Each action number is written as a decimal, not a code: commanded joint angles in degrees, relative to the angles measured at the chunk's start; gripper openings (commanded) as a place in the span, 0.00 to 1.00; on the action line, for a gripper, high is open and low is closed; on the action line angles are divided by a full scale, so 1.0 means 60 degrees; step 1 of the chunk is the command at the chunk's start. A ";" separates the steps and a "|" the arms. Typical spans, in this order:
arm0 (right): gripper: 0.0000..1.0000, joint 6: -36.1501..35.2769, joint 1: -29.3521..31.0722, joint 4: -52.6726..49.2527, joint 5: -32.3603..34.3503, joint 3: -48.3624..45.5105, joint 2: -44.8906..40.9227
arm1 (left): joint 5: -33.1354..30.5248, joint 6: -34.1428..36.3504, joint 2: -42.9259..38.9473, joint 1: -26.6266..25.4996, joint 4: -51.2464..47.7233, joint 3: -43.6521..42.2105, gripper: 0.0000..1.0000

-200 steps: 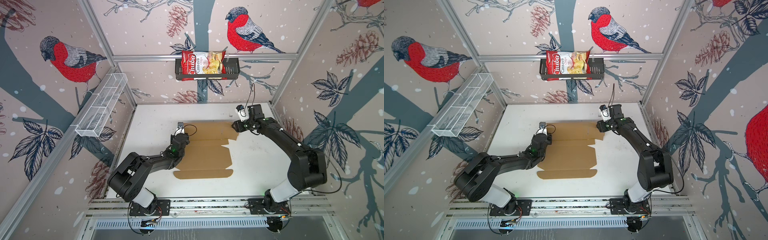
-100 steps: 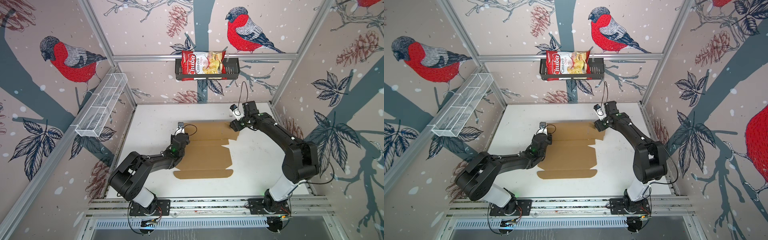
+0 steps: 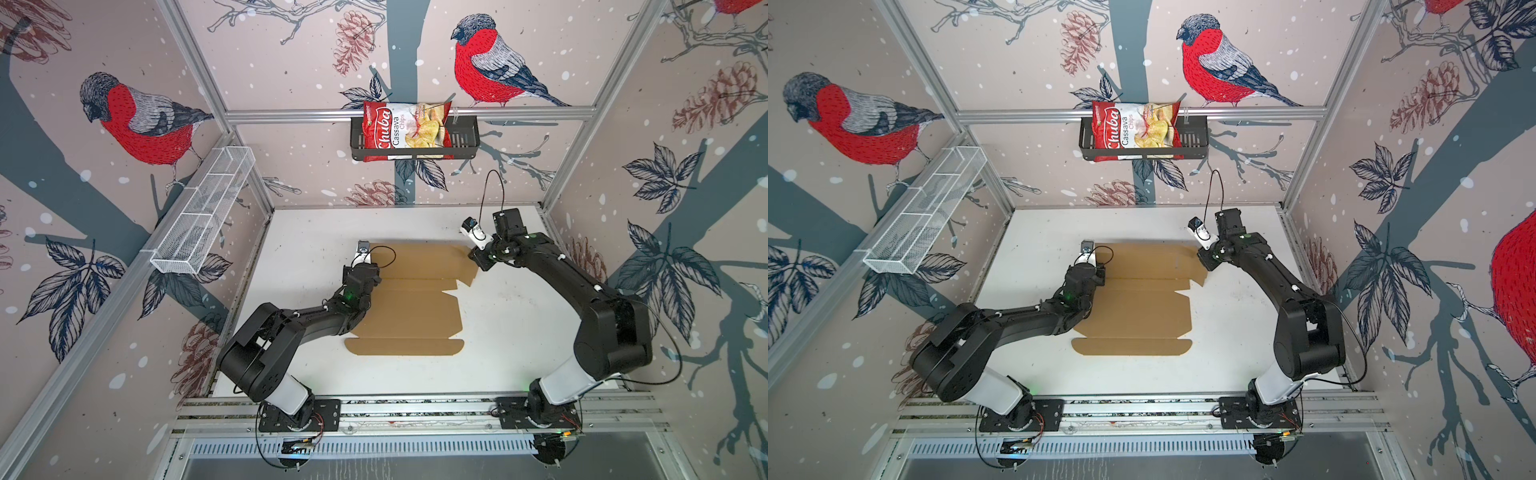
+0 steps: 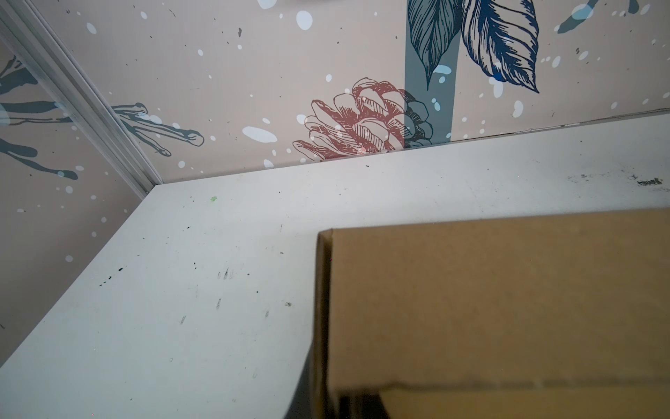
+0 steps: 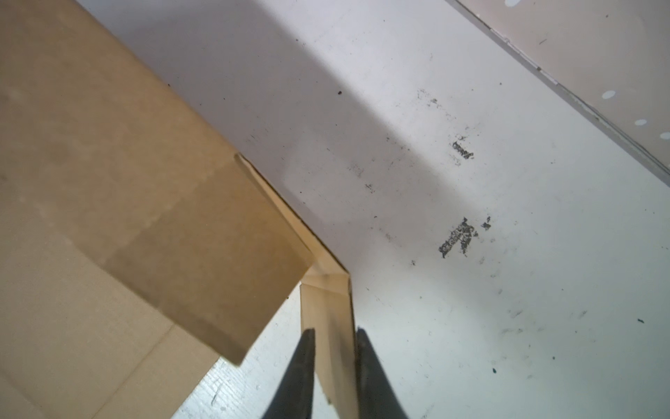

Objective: Fold the paper box

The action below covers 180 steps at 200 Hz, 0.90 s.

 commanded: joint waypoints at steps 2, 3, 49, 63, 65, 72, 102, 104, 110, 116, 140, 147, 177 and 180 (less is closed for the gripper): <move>0.08 0.0198 0.0077 0.0568 -0.0225 -0.0283 -0.0365 | -0.0257 0.0207 -0.0010 -0.0010 -0.0233 -0.0026 0.00; 0.08 0.0197 0.0083 0.0581 -0.0227 -0.0296 -0.0379 | -0.0268 0.0211 -0.0009 -0.0010 -0.0232 -0.0033 0.00; 0.01 0.0779 0.0980 0.0746 -0.0323 -0.0808 -0.1113 | -0.0737 -0.0232 -0.0197 -0.0205 -0.0058 -0.0351 0.00; 0.00 0.0868 0.1266 0.0755 -0.0381 -0.0997 -0.1307 | -0.0942 -0.0253 -0.0212 -0.0340 0.0155 -0.0496 0.00; 0.00 0.0884 0.1281 0.0767 -0.0378 -0.1019 -0.1333 | -0.0960 -0.0253 -0.0213 -0.0356 0.0181 -0.0524 0.00; 0.00 0.0971 0.1345 0.0789 -0.0354 -0.1102 -0.1460 | -0.1031 -0.0246 -0.0235 -0.0412 0.0327 -0.0656 0.00; 0.00 0.1512 0.1360 0.1119 -0.0520 -0.1307 -0.2055 | -0.1200 -0.0370 -0.0557 -0.0444 0.1263 -0.1360 0.00; 0.00 0.1551 0.1363 0.1151 -0.0511 -0.1335 -0.2102 | -0.1186 -0.0370 -0.0581 -0.0448 0.1322 -0.1399 0.00; 0.00 0.1667 0.1364 0.1322 -0.0466 -0.1443 -0.2236 | -0.1139 -0.0325 -0.0647 -0.0449 0.1529 -0.1512 0.00; 0.00 0.1777 0.1320 0.1472 -0.0427 -0.1552 -0.2393 | -0.1108 -0.0249 -0.0688 -0.0457 0.1770 -0.1630 0.00; 0.00 0.2303 0.1392 0.2085 -0.0767 -0.1965 -0.2736 | -0.0950 -0.0149 -0.0769 -0.0461 0.2177 -0.1812 0.00; 0.00 0.2474 0.1601 0.2150 -0.0610 -0.2046 -0.2776 | -0.0937 -0.0201 -0.0798 -0.0475 0.2167 -0.1824 0.00; 0.00 0.3300 0.2311 0.2376 0.0018 -0.2444 -0.2893 | -0.1001 -0.0247 -0.0791 -0.0691 0.2425 -0.1982 0.00; 0.00 0.3302 0.2368 0.2394 0.0006 -0.2532 -0.2909 | -0.1017 -0.0260 -0.0785 -0.0694 0.2423 -0.1983 0.00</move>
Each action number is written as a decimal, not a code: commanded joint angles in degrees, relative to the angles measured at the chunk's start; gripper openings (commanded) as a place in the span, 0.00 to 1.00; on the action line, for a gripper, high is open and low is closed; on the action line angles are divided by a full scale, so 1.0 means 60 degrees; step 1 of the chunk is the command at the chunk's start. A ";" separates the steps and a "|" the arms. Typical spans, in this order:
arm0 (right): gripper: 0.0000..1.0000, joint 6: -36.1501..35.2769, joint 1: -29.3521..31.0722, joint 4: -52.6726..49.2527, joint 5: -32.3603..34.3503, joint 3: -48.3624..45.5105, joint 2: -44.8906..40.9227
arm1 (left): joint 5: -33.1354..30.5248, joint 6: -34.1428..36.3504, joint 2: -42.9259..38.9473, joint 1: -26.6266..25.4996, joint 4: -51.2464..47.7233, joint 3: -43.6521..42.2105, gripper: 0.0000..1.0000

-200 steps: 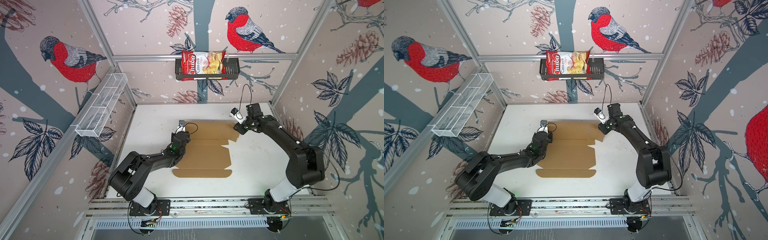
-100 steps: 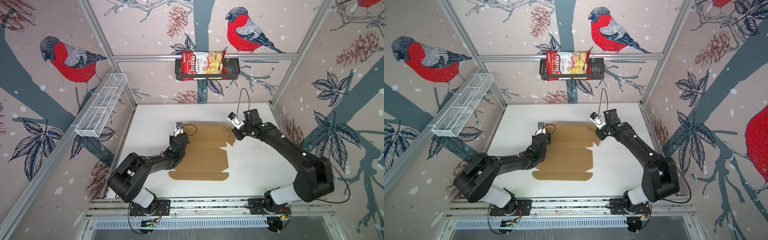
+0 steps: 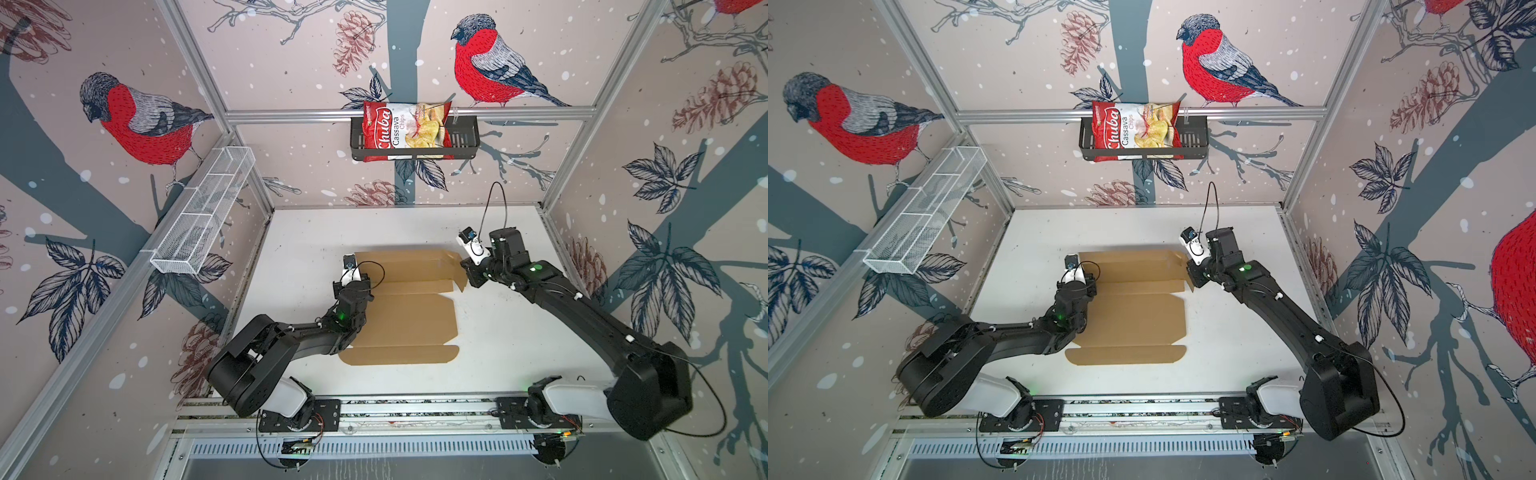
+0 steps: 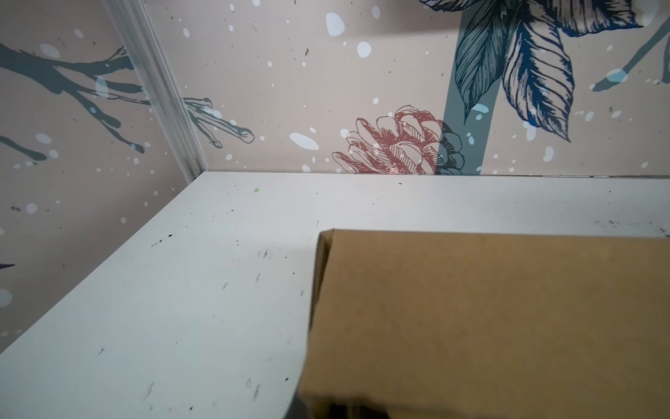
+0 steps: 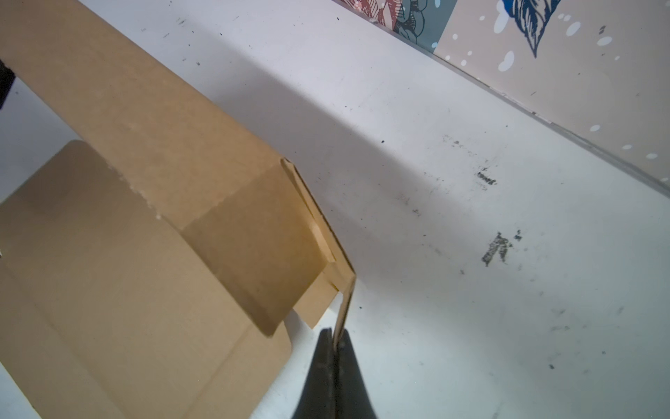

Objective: Fold the paper box

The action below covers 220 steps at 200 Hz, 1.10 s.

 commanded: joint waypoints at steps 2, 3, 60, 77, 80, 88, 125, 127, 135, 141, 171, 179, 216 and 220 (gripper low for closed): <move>0.00 0.0686 0.0468 0.0971 -0.0738 -0.0338 -0.0166 | 0.0452 0.0383 0.0024 -0.0180 0.0396 -0.0078 0.00; 0.00 0.0675 0.0487 0.0964 -0.0746 -0.0368 -0.0179 | 0.0446 0.0382 0.0026 -0.0188 0.0388 -0.0078 0.00; 0.00 0.1170 0.0590 0.1269 -0.0949 -0.1180 -0.0689 | 0.0335 0.0282 -0.0263 -0.0240 0.0200 -0.0421 0.00; 0.00 0.1732 0.0125 0.1772 -0.1911 -0.1369 -0.0762 | 0.0367 0.0289 -0.0316 -0.0301 0.0232 -0.0520 0.00; 0.00 0.1836 0.0083 0.1878 -0.2090 -0.1391 -0.0782 | 0.0375 0.0301 -0.0309 -0.0319 0.0250 -0.0532 0.00; 0.00 0.2059 0.0076 0.2085 -0.2457 -0.1374 -0.0805 | 0.0382 0.0320 -0.0323 -0.0364 0.0311 -0.0598 0.00; 0.00 0.2933 0.0074 0.2835 -0.3696 -0.1138 -0.1081 | 0.0457 0.0176 -0.0266 -0.0502 0.0421 -0.0665 0.00; 0.00 0.2982 0.0068 0.2906 -0.3756 -0.1147 -0.1092 | 0.0462 0.0168 -0.0265 -0.0503 0.0424 -0.0665 0.00; 0.00 0.3196 0.0014 0.3176 -0.3929 -0.1234 -0.1137 | 0.0479 0.0136 -0.0212 -0.0518 0.0503 -0.0665 0.00; 0.00 0.3342 -0.0053 0.3342 -0.3997 -0.1319 -0.1131 | 0.0493 0.0106 -0.0181 -0.0515 0.0522 -0.0653 0.00; 0.00 0.3252 -0.0471 0.3203 -0.3765 -0.1566 -0.0902 | 0.0490 0.0030 -0.0034 -0.0534 0.0563 -0.0610 0.00; 0.00 0.3125 -0.0571 0.3141 -0.3628 -0.1684 -0.0901 | 0.0469 0.0013 -0.0030 -0.0529 0.0495 -0.0606 0.00; 0.00 0.2891 -0.0370 0.3286 -0.3251 -0.1898 -0.0689 | 0.0570 -0.0071 0.0092 -0.0533 0.0319 -0.0590 0.00; 0.01 0.2880 -0.0278 0.3362 -0.3231 -0.1920 -0.0670 | 0.0589 -0.0094 0.0125 -0.0533 0.0277 -0.0555 0.00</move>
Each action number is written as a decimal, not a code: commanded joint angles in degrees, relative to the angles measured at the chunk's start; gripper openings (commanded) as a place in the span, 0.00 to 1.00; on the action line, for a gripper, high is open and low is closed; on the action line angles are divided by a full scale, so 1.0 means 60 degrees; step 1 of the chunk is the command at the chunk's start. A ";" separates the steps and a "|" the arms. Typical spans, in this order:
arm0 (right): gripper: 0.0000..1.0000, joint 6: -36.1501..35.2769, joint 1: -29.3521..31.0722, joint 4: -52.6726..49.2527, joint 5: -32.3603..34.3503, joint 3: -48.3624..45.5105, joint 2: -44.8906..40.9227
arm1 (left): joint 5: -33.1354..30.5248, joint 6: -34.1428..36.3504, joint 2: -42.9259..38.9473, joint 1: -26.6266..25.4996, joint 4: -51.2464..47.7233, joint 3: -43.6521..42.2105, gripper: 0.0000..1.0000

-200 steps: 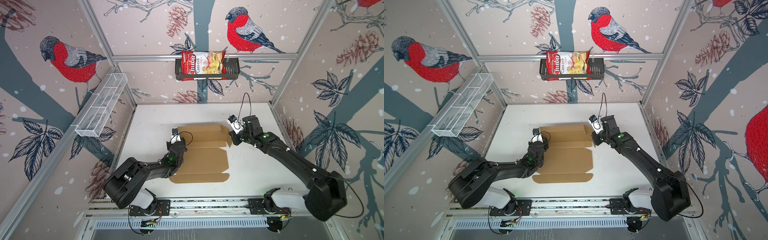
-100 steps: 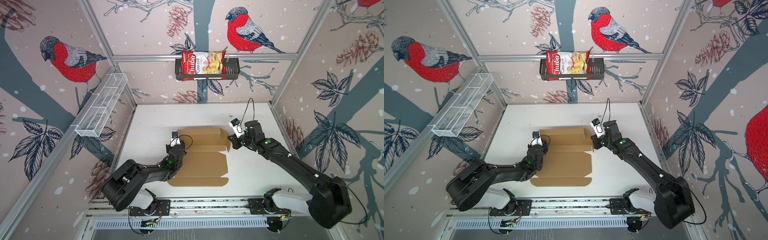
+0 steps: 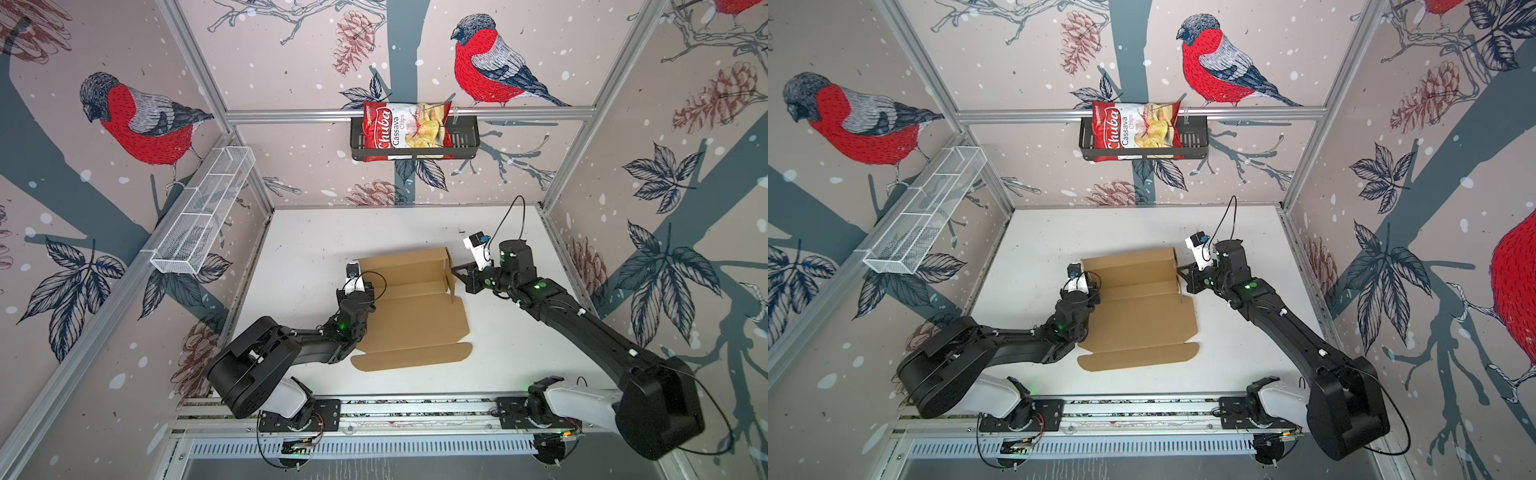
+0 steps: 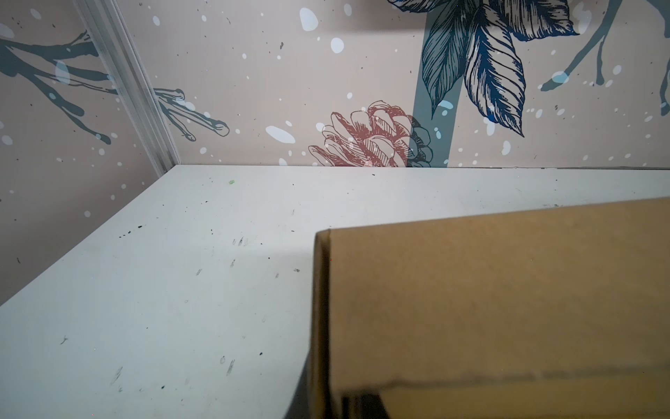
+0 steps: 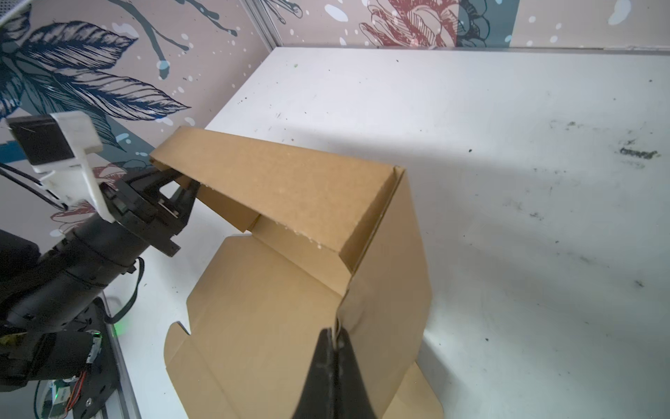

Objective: Fold the paper box

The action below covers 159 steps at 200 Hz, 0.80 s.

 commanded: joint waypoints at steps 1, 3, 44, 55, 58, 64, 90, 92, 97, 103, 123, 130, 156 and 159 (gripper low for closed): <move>0.01 -0.0237 0.0279 0.0884 -0.0112 -0.0074 0.0110 | 0.0322 0.0160 0.0135 -0.0026 -0.0386 0.0093 0.00; 0.02 -0.0231 0.0325 0.0943 -0.0100 -0.0082 0.0135 | 0.0322 0.0146 0.0150 -0.0026 -0.0422 0.0111 0.00; 0.20 0.0084 0.0712 0.1982 0.0239 -0.0464 0.0680 | 0.0304 -0.0022 0.0445 -0.0041 -0.1079 0.0574 0.00; 0.30 0.0061 0.0617 0.1917 0.0339 -0.0398 0.0853 | 0.0241 -0.0024 0.0475 -0.0041 -0.1334 0.0692 0.00; 0.32 0.0088 0.0557 0.1923 0.0326 -0.0386 0.0881 | 0.0234 -0.0013 0.0489 -0.0041 -0.1434 0.0735 0.00; 0.35 0.0136 0.0436 0.1964 0.0225 -0.0389 0.0925 | 0.0228 -0.0018 0.0522 -0.0041 -0.1668 0.0858 0.00; 0.48 0.0216 -0.0155 0.2237 -0.0421 -0.0499 0.1030 | 0.0252 -0.0049 0.0628 -0.0027 -0.1964 0.0986 0.00; 0.49 0.0201 -0.0198 0.2245 -0.0478 -0.0507 0.1035 | 0.0253 -0.0049 0.0640 -0.0027 -0.1973 0.1000 0.00; 0.50 0.0185 -0.0308 0.2274 -0.0653 -0.0534 0.1038 | 0.0241 -0.0063 0.0664 -0.0013 -0.2021 0.1026 0.00; 0.52 0.0179 -0.0440 0.2320 -0.0854 -0.0582 0.1064 | 0.0266 -0.0064 0.0671 0.0001 -0.2131 0.1071 0.00; 0.60 0.0149 -0.0760 0.2515 -0.1755 -0.0815 0.0923 | 0.0349 -0.0049 0.0675 0.0074 -0.2473 0.1222 0.00; 0.62 0.0219 -0.0848 0.2662 -0.2010 -0.0937 0.0821 | 0.0385 -0.0024 0.0659 0.0112 -0.2541 0.1260 0.00; 0.69 0.0583 -0.1270 0.3111 -0.2413 -0.1351 0.0404 | 0.0427 0.0039 0.0600 0.0246 -0.2752 0.1312 0.00; 0.69 0.0611 -0.1320 0.3134 -0.2457 -0.1369 0.0400 | 0.0435 0.0039 0.0600 0.0258 -0.2765 0.1326 0.00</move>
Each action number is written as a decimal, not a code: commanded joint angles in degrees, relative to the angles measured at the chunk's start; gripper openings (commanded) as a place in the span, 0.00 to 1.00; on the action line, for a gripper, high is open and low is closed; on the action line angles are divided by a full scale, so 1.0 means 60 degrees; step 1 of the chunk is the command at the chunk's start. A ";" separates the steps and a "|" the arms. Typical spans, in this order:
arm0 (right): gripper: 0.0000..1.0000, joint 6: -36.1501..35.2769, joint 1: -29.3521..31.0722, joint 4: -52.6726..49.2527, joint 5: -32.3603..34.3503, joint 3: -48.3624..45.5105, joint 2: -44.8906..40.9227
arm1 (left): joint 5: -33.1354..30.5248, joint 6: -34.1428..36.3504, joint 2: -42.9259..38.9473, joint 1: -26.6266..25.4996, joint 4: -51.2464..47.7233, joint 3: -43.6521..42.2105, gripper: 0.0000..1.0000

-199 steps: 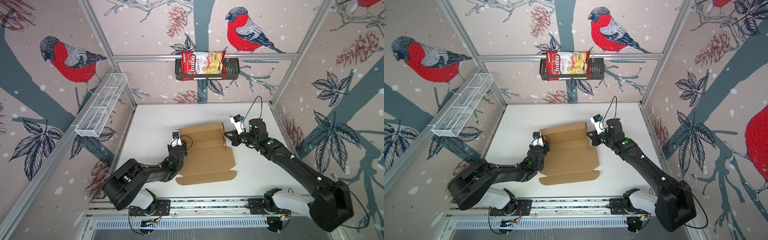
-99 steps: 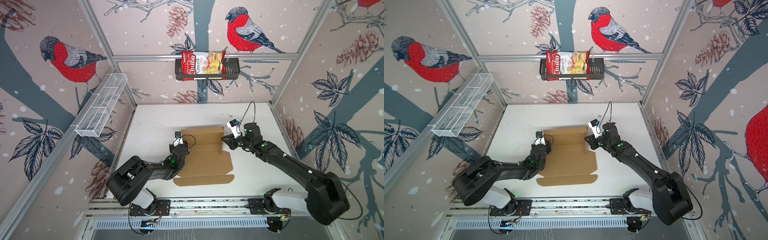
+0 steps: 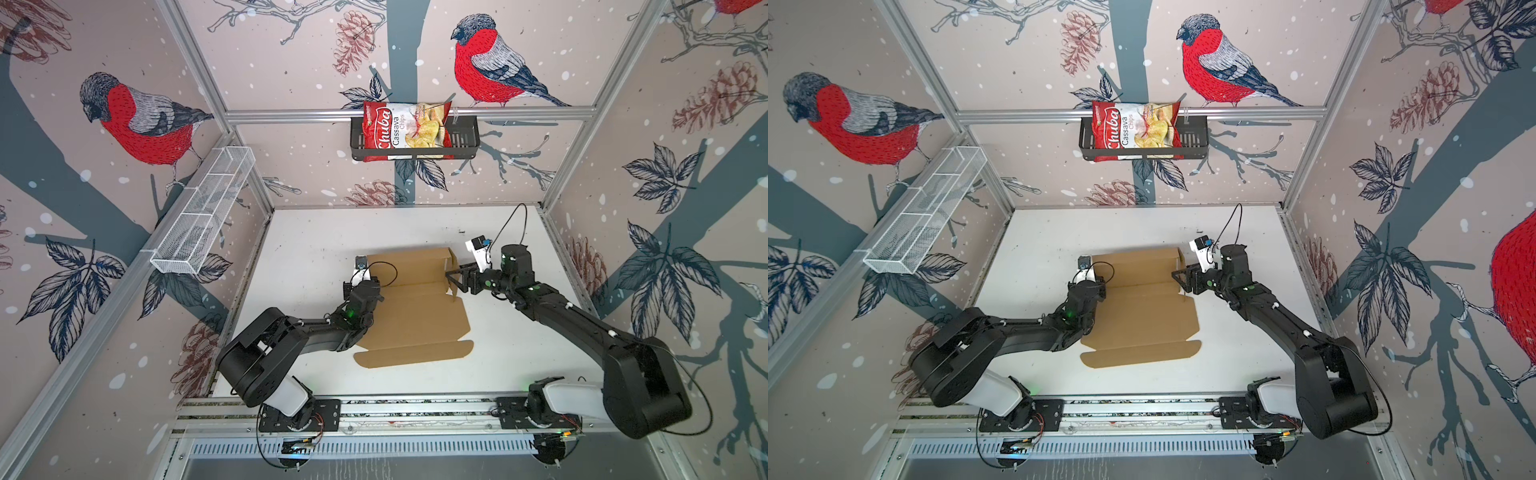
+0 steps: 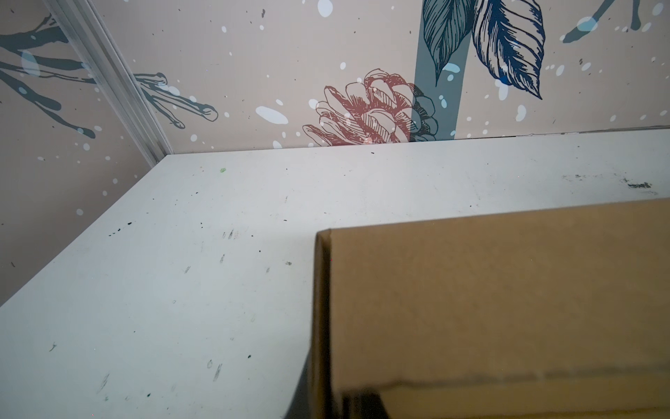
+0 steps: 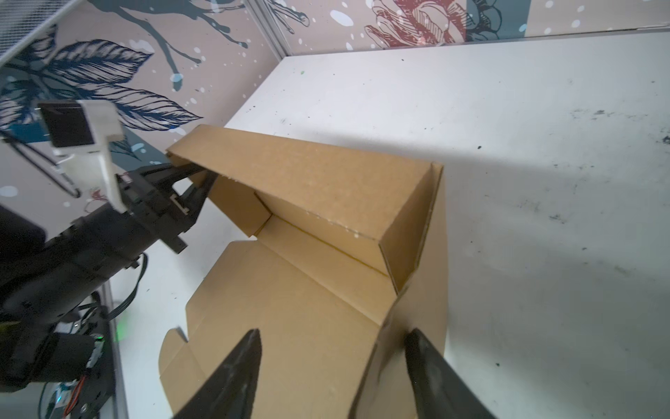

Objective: Fold the paper box

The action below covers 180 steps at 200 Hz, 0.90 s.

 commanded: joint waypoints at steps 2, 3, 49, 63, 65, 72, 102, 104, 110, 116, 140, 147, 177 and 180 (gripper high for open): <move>0.69 0.0385 -0.0319 0.0823 -0.0911 -0.0221 -0.0217 | 0.0322 0.0225 -0.0016 0.0112 -0.0997 0.0048 0.00; 0.69 0.0391 -0.0334 0.0824 -0.0929 -0.0224 -0.0215 | 0.0325 0.0234 -0.0016 0.0120 -0.1000 0.0043 0.00; 0.72 0.0894 -0.1215 0.0907 -0.1151 -0.0246 -0.0883 | 0.0452 0.0257 0.0041 0.0231 -0.1001 0.0054 0.00; 0.73 0.0930 -0.1489 0.0762 -0.1097 -0.0127 -0.0980 | 0.0485 0.0230 0.0071 0.0231 -0.0951 0.0049 0.00; 0.73 0.0936 -0.1534 0.0733 -0.1083 -0.0114 -0.0997 | 0.0499 0.0229 0.0064 0.0231 -0.0949 0.0052 0.00; 0.73 0.0977 -0.1705 0.0661 -0.0983 -0.0047 -0.1037 | 0.0497 0.0228 0.0072 0.0231 -0.0905 0.0025 0.00; 0.71 0.1817 -0.2994 0.0547 -0.0013 0.0289 -0.1136 | 0.0519 0.0254 0.0072 0.0238 -0.0859 -0.0006 0.00; 0.70 0.1876 -0.3057 0.0536 0.0070 0.0309 -0.1124 | 0.0515 0.0246 0.0072 0.0233 -0.0864 -0.0006 0.00; 0.70 0.1960 -0.3240 0.0410 0.0496 0.0402 -0.1033 | 0.0519 0.0257 0.0072 0.0231 -0.0849 -0.0013 0.00; 0.69 0.1906 -0.3366 0.0131 0.0963 0.0564 -0.0887 | 0.0523 0.0257 0.0085 0.0231 -0.0831 -0.0006 0.00; 0.64 0.1058 -0.3495 -0.1089 0.3215 0.1232 0.0254 | 0.0549 0.0264 0.0127 0.0233 -0.0798 -0.0006 0.00; 0.63 0.0809 -0.3465 -0.1179 0.3419 0.1349 0.0632 | 0.0580 0.0250 0.0142 0.0231 -0.0801 -0.0006 0.00; 0.63 -0.0061 -0.3066 -0.0620 0.3371 0.1515 0.1640 | 0.0618 0.0206 0.0145 0.0231 -0.0809 -0.0021 0.00; 0.63 -0.0161 -0.3048 -0.0549 0.3304 0.1536 0.1737 | 0.0620 0.0211 0.0145 0.0231 -0.0813 -0.0014 0.00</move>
